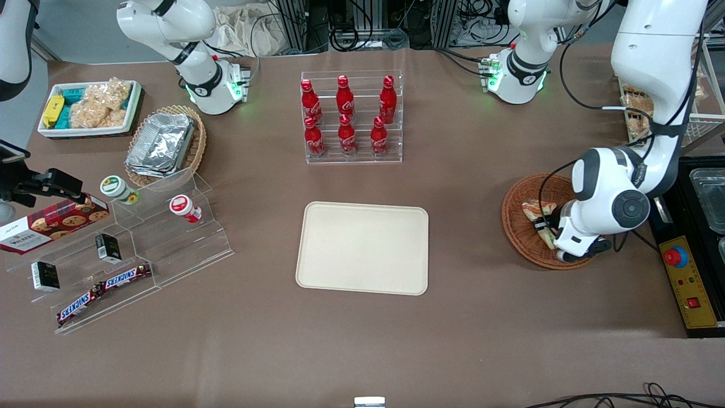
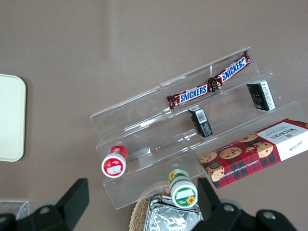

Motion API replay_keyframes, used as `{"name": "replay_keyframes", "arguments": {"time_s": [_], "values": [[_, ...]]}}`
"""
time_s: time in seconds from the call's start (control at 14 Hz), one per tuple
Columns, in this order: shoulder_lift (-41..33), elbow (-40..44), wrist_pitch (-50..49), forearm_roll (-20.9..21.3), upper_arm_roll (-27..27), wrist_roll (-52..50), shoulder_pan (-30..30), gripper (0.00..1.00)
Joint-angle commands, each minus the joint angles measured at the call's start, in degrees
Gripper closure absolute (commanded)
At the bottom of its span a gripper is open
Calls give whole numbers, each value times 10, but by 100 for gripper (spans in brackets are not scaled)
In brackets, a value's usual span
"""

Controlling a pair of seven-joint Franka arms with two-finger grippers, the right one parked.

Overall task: Place sandwich from basket to tray
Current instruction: 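Lower the open left gripper onto the wrapped sandwich and close it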

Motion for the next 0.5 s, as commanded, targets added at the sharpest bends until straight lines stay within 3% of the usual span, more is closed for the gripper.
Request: {"name": "replay_keyframes", "arguments": {"time_s": [0.0,0.43], "values": [[-11,81,-103,5,-5,-9,-6,99],[-25,272,-276,4,-5,-8,-39,99]]}}
